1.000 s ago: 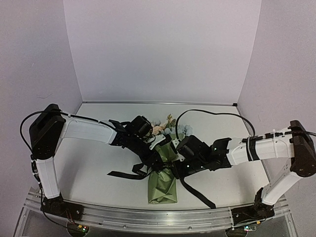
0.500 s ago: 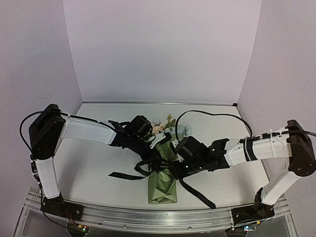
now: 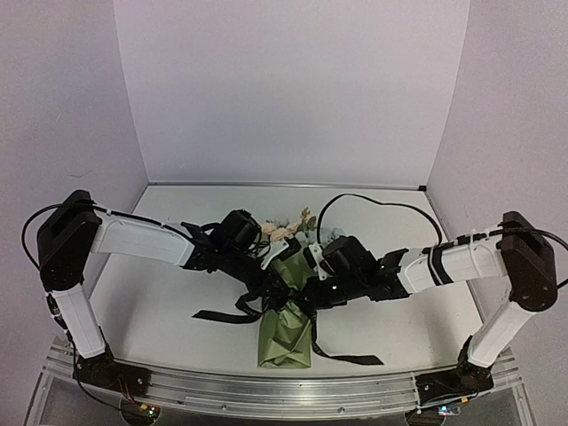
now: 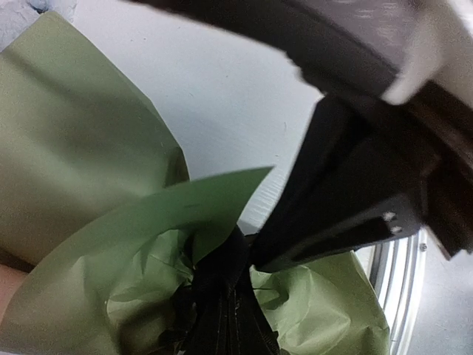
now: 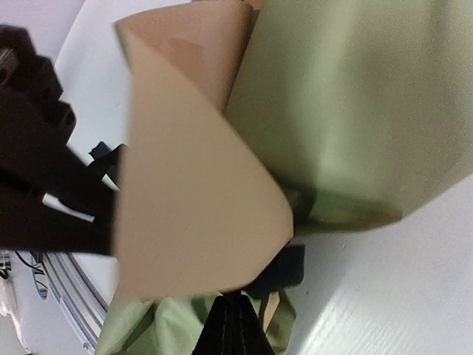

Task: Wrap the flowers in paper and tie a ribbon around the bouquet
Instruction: Cross the half-tied ribbon over the folded bouquet.

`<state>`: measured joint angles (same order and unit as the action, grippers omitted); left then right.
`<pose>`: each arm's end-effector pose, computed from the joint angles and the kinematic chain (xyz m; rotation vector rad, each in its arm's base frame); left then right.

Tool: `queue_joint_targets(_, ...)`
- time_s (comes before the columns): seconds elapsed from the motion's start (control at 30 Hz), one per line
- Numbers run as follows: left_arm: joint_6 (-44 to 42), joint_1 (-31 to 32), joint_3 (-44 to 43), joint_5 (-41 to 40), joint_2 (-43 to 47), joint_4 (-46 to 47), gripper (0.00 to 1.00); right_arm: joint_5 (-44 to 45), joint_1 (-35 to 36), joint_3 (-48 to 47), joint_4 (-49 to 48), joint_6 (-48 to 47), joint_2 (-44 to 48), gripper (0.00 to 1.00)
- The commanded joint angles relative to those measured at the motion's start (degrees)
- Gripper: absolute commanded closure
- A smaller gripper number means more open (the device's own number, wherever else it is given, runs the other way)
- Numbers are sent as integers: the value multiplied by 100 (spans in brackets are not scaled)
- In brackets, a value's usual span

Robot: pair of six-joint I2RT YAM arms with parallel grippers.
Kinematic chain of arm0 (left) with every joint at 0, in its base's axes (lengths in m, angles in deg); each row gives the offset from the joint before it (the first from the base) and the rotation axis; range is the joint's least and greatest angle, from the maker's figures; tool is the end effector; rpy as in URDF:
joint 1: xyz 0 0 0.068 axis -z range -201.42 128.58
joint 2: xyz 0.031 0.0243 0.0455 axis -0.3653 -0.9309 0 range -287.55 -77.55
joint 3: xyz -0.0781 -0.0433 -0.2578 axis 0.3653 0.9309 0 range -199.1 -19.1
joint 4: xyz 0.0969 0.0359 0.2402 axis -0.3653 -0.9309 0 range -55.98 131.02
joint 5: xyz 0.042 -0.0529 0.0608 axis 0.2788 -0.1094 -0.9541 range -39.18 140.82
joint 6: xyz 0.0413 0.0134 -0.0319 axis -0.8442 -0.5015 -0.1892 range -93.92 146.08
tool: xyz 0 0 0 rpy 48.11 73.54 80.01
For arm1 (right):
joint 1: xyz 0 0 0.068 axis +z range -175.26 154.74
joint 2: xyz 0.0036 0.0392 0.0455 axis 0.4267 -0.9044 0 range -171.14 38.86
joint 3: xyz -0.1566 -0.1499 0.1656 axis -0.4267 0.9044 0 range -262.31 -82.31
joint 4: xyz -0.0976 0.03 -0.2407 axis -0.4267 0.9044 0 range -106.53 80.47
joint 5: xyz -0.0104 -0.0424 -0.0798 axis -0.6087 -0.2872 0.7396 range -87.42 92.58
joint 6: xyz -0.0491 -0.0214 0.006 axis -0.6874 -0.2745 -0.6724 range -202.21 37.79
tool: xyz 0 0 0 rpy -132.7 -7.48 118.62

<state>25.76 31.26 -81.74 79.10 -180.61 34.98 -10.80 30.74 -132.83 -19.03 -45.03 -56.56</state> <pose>0.2155 -0.3105 0.1812 1.3338 2.1142 -1.0004 0.1839 0.2874 0.1726 -0.5453 2.4872 1.0199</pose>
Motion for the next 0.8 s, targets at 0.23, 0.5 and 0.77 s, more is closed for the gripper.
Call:
queue_joint_targets(0.23, 400, -91, 114, 756, 263, 578, 100, -129, -222, 321, -1600, 767, -389, 100)
queue_joint_targets(0.5, 611, -91, 86, 938, 150, 579, 100, 172, -223, 442, -1834, 776, -363, 100)
queue_joint_targets(0.77, 777, -91, -64, 1049, -91, 402, 95, 202, -253, 497, -2365, 913, -557, 100)
